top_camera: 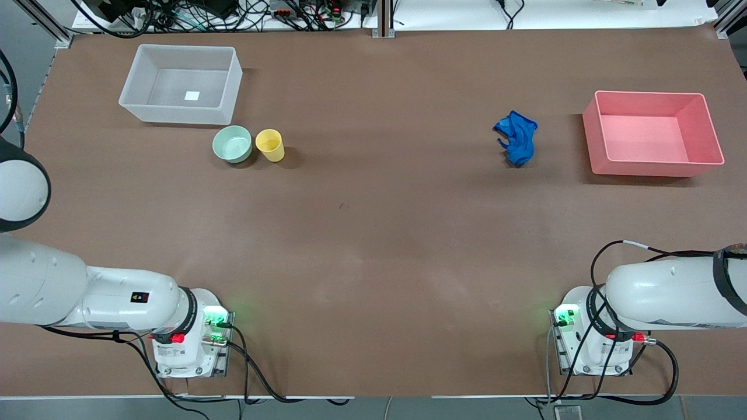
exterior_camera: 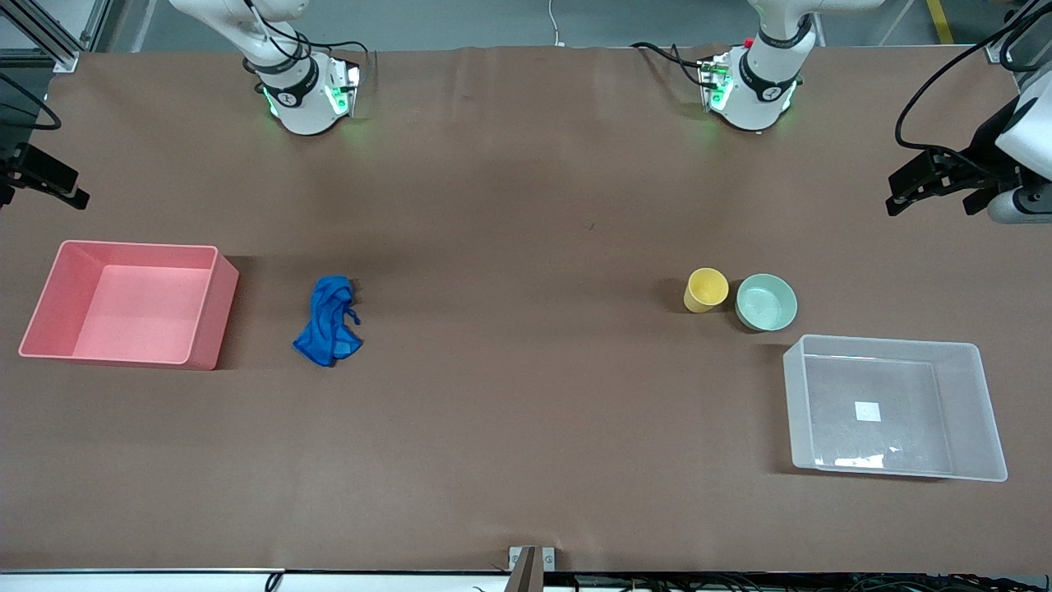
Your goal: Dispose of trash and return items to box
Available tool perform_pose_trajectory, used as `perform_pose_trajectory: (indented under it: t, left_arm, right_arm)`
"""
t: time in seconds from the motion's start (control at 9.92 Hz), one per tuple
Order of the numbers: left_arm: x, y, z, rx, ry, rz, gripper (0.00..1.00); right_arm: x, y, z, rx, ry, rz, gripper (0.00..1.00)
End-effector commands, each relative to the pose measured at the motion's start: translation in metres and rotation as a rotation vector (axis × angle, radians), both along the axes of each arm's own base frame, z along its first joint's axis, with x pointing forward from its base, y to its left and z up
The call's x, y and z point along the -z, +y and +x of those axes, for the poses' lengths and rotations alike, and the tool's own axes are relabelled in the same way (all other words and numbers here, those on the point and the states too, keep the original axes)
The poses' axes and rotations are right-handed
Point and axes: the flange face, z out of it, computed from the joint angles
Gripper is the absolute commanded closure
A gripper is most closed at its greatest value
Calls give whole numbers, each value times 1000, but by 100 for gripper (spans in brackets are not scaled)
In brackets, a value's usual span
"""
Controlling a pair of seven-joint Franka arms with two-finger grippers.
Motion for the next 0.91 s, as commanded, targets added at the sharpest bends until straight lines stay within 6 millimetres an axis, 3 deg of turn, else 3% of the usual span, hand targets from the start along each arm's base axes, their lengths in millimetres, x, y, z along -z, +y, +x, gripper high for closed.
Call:
perform_pose_trajectory:
  t: [0.0, 0.2, 0.5, 0.71, 0.81]
  left_arm:
    - [13, 1, 0, 12, 14, -3, 0]
    - [12, 3, 0, 0, 13, -12, 0]
    - [28, 8, 0, 1, 45, -8, 0]
    - [73, 26, 3, 25, 52, -10, 2]
    - [104, 31, 3, 26, 55, -8, 2]
  right_arm:
    - [-16, 0, -2, -8, -33, 12, 0]
    - [-19, 2, -3, -10, -38, 15, 0]
    - [-18, 2, -4, -12, -28, 16, 0]
    - [-17, 2, -4, -12, -26, 16, 0]
    - [-17, 2, -4, -12, -26, 16, 0]
